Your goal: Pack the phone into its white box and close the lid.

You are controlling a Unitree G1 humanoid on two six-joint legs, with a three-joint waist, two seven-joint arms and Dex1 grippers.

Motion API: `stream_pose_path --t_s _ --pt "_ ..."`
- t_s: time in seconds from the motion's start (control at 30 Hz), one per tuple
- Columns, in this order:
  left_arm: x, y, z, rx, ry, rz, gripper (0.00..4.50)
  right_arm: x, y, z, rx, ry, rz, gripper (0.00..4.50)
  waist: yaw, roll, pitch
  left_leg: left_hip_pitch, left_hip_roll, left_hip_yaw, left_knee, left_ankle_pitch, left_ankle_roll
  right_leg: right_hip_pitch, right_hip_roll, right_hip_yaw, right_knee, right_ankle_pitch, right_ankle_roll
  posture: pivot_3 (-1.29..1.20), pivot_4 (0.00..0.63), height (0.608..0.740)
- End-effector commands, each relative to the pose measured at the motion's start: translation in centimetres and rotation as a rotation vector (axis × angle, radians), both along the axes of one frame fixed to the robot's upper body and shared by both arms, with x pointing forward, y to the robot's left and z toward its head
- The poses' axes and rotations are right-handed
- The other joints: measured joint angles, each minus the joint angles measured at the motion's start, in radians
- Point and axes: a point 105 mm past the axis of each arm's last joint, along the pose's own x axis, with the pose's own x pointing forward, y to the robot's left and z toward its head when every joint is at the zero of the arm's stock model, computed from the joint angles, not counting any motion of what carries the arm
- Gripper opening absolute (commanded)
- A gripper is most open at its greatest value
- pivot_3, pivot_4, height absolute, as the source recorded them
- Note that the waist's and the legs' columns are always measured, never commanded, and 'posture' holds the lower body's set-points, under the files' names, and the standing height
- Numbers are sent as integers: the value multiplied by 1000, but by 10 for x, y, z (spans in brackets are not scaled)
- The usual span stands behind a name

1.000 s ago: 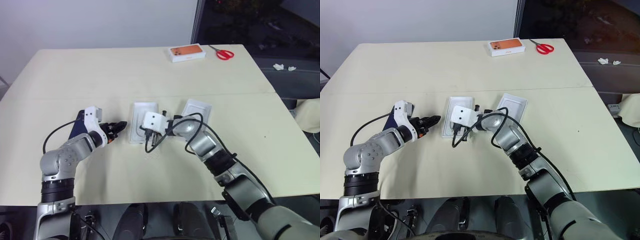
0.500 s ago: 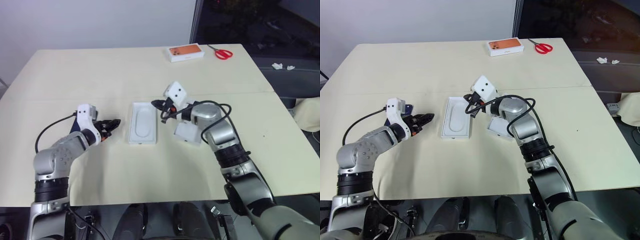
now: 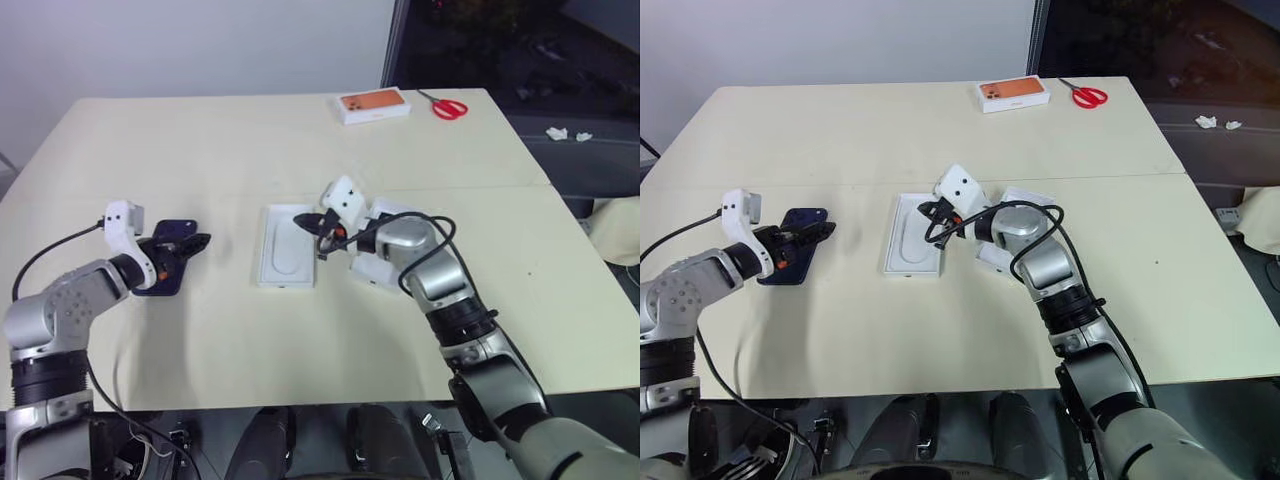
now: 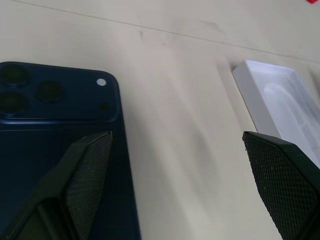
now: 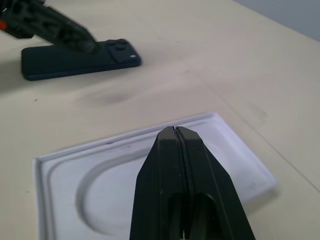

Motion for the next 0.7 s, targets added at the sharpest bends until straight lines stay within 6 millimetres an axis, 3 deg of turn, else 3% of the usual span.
stream_pose_path --t_s 0.03,0.5,0.6,0.7 --pt "-2 17 19 -42 -64 23 4390 -9 21 17 20 -86 51 0 0 0 0 0 0 0 0 0 0 0 0 0 0 0 0 0 150 740" --pt "-14 27 18 -78 -41 5 4390 -15 39 20 46 -77 78 0 0 0 0 0 0 -1 0 0 0 0 -1 0 0 0 0 0 150 740" --pt "-15 18 21 -132 -39 -39 3669 -16 42 19 46 -80 86 0 1 0 0 0 0 0 0 0 0 0 -1 0 0 0 0 0 150 740" --pt "-13 24 19 -120 -22 -11 3669 -17 42 20 53 -73 87 0 1 0 0 0 0 -1 0 0 0 0 -1 0 0 0 0 0 150 740"
